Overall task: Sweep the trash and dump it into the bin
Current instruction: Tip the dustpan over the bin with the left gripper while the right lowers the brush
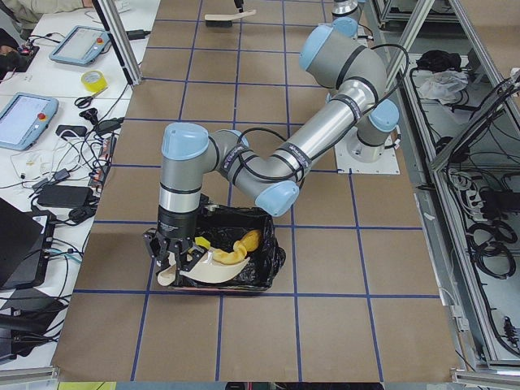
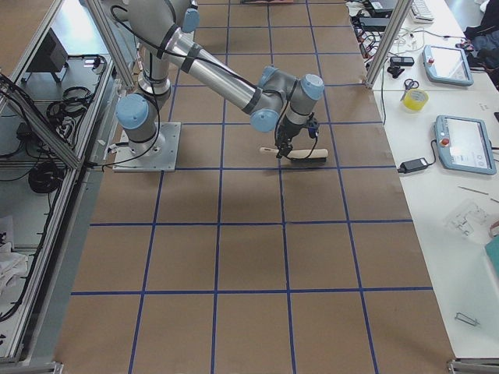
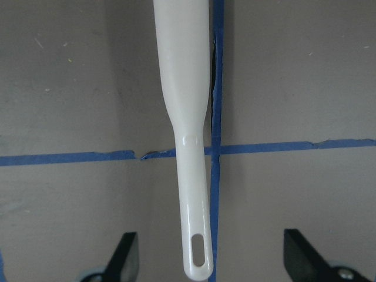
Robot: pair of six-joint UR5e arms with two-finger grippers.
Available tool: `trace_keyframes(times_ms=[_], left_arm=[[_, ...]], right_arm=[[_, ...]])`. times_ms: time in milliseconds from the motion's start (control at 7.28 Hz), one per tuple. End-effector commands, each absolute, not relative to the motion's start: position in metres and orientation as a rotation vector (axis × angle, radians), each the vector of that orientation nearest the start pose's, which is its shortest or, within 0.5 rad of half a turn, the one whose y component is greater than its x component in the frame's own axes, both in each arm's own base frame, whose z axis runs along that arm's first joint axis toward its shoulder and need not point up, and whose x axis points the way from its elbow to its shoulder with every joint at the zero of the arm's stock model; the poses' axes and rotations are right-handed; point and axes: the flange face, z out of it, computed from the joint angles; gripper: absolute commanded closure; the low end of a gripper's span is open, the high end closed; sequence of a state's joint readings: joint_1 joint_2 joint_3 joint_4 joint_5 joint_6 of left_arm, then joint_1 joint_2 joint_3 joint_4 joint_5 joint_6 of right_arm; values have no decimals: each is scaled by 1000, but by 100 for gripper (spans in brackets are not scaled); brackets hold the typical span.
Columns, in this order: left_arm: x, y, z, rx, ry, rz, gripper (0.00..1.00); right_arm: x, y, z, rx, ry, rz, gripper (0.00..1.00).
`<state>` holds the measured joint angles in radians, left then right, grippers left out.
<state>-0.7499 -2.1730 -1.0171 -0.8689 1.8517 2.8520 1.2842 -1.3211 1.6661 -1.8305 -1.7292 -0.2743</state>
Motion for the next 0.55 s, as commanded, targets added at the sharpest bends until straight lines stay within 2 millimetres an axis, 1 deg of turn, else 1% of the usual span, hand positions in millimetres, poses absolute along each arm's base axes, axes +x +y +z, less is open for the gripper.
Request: trace_keyframes(times_ms=[0,137,275,412], left_arm=[[481,-598,471,2081,1428,581,100],[477,-594,473,2084,1427,579,100],[472,-596,478,2073,1373,595,100],[466,-598,482,2055,1352,610,100]], right_arm=[[-5,-567,408,-16,3215,57,0],[32,-569,427,-29,3233,1,0],[82,-563,442,-162,3235,-47,0],[118,-556,445,-162,3221,-73,0]])
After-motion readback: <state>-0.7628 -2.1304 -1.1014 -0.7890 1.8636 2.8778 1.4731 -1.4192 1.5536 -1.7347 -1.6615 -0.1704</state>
